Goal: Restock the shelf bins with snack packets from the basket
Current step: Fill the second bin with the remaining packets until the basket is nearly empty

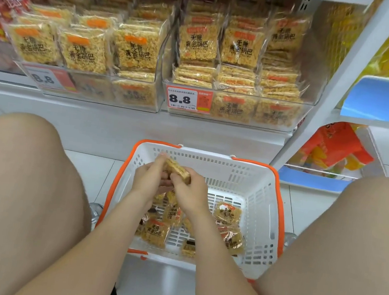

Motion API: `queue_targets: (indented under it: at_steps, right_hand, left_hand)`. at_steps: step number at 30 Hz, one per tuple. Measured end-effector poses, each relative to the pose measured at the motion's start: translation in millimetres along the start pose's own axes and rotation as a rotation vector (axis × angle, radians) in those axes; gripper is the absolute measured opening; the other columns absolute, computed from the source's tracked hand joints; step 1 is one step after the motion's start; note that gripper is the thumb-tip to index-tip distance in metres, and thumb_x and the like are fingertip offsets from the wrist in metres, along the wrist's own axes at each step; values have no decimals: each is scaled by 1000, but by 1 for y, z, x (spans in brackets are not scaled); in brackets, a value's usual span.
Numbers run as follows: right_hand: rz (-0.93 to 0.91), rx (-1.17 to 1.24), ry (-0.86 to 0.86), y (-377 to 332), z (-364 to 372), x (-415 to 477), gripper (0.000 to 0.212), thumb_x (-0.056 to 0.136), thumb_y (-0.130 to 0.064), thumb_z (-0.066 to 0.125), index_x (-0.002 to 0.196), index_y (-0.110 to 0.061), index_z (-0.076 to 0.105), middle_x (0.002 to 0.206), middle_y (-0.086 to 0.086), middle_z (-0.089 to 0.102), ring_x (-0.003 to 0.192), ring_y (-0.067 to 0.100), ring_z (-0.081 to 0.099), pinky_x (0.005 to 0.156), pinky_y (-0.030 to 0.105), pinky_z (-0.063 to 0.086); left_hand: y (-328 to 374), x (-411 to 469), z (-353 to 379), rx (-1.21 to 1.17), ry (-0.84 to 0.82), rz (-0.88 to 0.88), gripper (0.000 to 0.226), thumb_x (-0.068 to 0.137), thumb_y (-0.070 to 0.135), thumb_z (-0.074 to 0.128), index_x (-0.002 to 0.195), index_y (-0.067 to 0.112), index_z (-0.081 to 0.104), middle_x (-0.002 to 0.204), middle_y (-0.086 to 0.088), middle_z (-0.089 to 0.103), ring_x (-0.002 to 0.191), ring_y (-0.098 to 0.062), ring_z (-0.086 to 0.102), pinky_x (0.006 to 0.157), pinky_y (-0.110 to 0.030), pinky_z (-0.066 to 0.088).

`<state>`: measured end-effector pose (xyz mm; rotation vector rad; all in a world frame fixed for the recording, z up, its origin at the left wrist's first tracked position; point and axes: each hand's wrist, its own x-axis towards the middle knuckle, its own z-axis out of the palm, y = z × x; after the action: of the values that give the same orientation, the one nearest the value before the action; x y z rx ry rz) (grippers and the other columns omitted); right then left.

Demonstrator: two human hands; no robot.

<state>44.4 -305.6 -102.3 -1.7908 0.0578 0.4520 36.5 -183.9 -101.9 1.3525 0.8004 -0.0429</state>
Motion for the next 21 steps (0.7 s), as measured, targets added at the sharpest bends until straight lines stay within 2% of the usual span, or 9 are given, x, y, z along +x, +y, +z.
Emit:
queue_targets:
  at_steps: [1, 3, 5, 8, 10, 13, 16, 18, 21]
  right_hand:
    - [0, 17, 17, -3, -6, -1, 10, 99, -26, 62, 104, -28, 70, 88, -2, 73, 72, 14, 69, 56, 24, 53]
    - [33, 35, 13, -13, -23, -1, 12, 102, -22, 56, 113, -20, 61, 95, 3, 69, 73, 15, 66, 56, 26, 53]
    - [76, 19, -10, -23, -45, 2, 18, 102, -17, 49, 119, -14, 49, 104, 5, 60, 81, 16, 59, 65, 29, 50]
    - [144, 48, -3, -39, -61, 9, 37, 95, -6, 44, 131, -17, 42, 115, 9, 52, 90, 30, 59, 66, 33, 43]
    - [177, 153, 35, -45, -63, 8, 53, 90, -1, 45, 136, -28, 45, 114, 9, 55, 81, 30, 59, 55, 30, 43]
    - [92, 245, 180, -46, -65, -1, 27, 92, -9, 54, 117, -13, 62, 92, 8, 61, 70, 19, 56, 61, 30, 41]
    - [19, 411, 337, -50, -68, -8, 27, 93, -12, 70, 118, -18, 61, 87, 0, 70, 68, 8, 66, 62, 19, 47]
    - [-40, 389, 336, -58, -66, -9, 23, 94, -12, 73, 114, -20, 66, 88, -2, 74, 71, 4, 71, 58, 18, 51]
    - [-112, 161, 186, -70, -63, -9, 20, 96, -16, 73, 113, -26, 75, 97, 0, 79, 91, 17, 76, 74, 33, 61]
  left_hand:
    - [4, 0, 3, 53, 34, 17, 41, 103, 51, 54, 105, 18, 78, 95, -8, 77, 85, -24, 72, 77, -38, 58]
    - [11, 1, 9, 118, 83, 62, 36, 98, 49, 53, 105, 24, 78, 99, 4, 70, 97, -20, 63, 92, -40, 52]
    - [19, -3, 15, 126, 50, 89, 28, 94, 45, 59, 106, 25, 75, 105, 9, 69, 109, -21, 62, 99, -42, 49]
    - [26, -11, 24, 117, -87, 99, 28, 93, 46, 64, 111, 27, 72, 117, 2, 71, 113, -22, 66, 98, -43, 55]
    - [26, -15, 27, 96, -153, 115, 31, 94, 46, 64, 116, 26, 73, 119, -2, 73, 111, -25, 70, 91, -41, 59]
    - [27, -21, 22, 58, -211, 103, 25, 96, 34, 66, 111, 14, 74, 108, -11, 77, 98, -26, 76, 87, -43, 59]
    - [30, -28, 15, 212, -332, 28, 37, 88, 34, 73, 116, 11, 73, 106, -8, 79, 100, -18, 75, 86, -38, 58]
    - [34, -34, 14, 294, -408, 35, 42, 83, 33, 78, 123, 21, 70, 112, 0, 78, 107, -16, 73, 86, -36, 56]
    - [40, -38, 15, 206, -425, 127, 36, 87, 28, 73, 122, 29, 70, 109, 3, 78, 102, -18, 71, 89, -39, 53]
